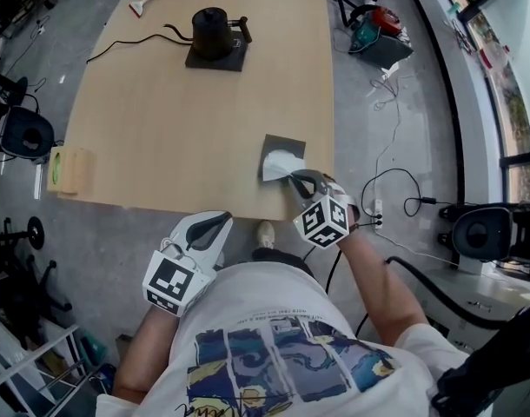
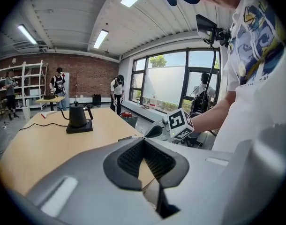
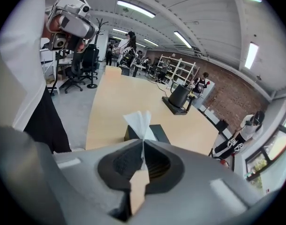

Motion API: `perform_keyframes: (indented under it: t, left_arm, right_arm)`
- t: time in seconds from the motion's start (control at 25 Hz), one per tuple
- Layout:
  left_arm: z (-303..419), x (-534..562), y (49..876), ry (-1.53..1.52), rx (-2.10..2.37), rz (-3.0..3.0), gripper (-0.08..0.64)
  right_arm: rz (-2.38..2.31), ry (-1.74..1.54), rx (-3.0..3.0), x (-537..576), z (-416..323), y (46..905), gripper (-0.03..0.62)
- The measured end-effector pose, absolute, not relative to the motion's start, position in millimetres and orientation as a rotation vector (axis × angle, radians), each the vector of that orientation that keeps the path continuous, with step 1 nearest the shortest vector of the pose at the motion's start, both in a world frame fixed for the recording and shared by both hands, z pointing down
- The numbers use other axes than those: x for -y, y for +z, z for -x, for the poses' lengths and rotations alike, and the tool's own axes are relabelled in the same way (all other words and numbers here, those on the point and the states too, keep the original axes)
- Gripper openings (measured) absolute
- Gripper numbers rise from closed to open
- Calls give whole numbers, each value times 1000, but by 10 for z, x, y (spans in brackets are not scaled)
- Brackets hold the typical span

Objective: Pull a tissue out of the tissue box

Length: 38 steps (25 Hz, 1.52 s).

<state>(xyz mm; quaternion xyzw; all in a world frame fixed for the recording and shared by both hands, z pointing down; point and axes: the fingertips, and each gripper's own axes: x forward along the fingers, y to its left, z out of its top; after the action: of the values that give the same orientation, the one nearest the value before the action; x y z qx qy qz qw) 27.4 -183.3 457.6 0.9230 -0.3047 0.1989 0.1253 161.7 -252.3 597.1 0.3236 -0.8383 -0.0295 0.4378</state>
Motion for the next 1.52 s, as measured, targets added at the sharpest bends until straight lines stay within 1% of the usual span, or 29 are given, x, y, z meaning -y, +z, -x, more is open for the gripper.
perform_keyframes:
  t: [0.56,1.2,1.52]
  left_arm:
    - [166,1679,4498,551,838,-2741,6]
    - [425,1497,4452,509,700,-2789,6]
    - [598,1346,4519,513,622,-2811,6]
  right_arm:
    - [-976,-39,2030,2555,-1594,5608,6]
    - [-1192,-67,1959,2401,-1590,5052,6]
    - [-1277,-104,1952,2107,-1367,4720,6]
